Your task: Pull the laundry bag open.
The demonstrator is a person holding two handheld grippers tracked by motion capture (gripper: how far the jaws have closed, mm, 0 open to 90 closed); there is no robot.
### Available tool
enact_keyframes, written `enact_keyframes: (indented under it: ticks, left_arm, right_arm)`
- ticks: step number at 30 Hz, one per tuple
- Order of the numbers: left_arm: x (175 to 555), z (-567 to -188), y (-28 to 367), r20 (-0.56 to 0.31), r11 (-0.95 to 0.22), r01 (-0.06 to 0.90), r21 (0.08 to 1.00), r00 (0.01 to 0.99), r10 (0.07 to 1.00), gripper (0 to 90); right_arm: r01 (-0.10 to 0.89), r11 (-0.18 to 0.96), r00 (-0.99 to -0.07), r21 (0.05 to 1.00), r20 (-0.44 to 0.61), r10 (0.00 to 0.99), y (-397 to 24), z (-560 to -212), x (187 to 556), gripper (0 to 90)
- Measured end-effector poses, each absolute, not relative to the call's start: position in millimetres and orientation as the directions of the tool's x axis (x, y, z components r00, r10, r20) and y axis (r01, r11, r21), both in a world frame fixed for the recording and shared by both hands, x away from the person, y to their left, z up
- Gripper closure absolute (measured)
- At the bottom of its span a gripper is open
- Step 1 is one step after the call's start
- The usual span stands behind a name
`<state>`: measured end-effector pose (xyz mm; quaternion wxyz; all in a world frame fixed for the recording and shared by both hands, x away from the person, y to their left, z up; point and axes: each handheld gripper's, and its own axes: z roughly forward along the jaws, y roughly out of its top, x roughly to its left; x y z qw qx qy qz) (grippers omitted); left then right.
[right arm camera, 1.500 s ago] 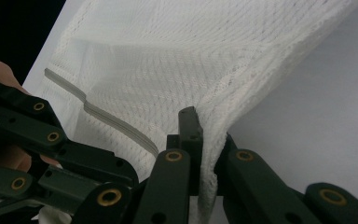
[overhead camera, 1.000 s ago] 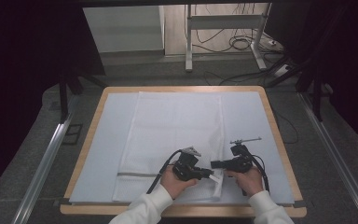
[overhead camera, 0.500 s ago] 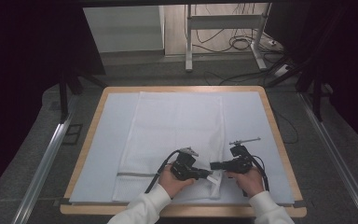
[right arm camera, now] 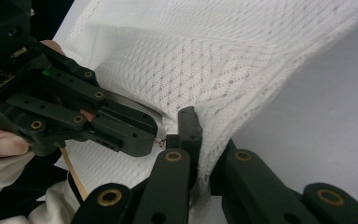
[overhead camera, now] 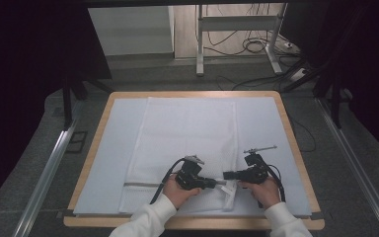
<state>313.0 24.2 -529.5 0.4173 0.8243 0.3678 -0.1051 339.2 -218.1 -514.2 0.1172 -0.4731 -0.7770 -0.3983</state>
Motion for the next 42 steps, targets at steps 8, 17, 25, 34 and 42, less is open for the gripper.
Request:
enact_keyframes:
  ticks: [8, 17, 25, 34, 42]
  left_arm:
    - [313, -530, 26, -0.477, -0.372, 0.7, 0.61, 0.699, 0.532, 87.1]
    - [313, -531, 32, -0.479, -0.372, 0.706, 0.602, 0.692, 0.54, 87.1]
    - [312, -532, 37, -0.474, -0.374, 0.708, 0.599, 0.69, 0.548, 87.1]
    - [312, -533, 44, -0.474, -0.374, 0.712, 0.595, 0.686, 0.552, 87.1]
    - [311, -534, 46, -0.471, -0.377, 0.712, 0.592, 0.685, 0.555, 87.1]
  right_arm:
    - [0.827, 0.235, -0.526, 0.511, 0.555, 0.644, -219, -515, 339, 88.8]
    - [0.826, 0.236, -0.527, 0.512, 0.554, 0.644, -219, -515, 339, 88.7]
    - [0.827, 0.236, -0.527, 0.51, 0.554, 0.645, -220, -515, 339, 88.8]
    - [0.825, 0.242, -0.531, 0.511, 0.554, 0.642, -219, -516, 339, 88.7]
    - [0.824, 0.246, -0.532, 0.51, 0.551, 0.643, -220, -516, 339, 88.8]
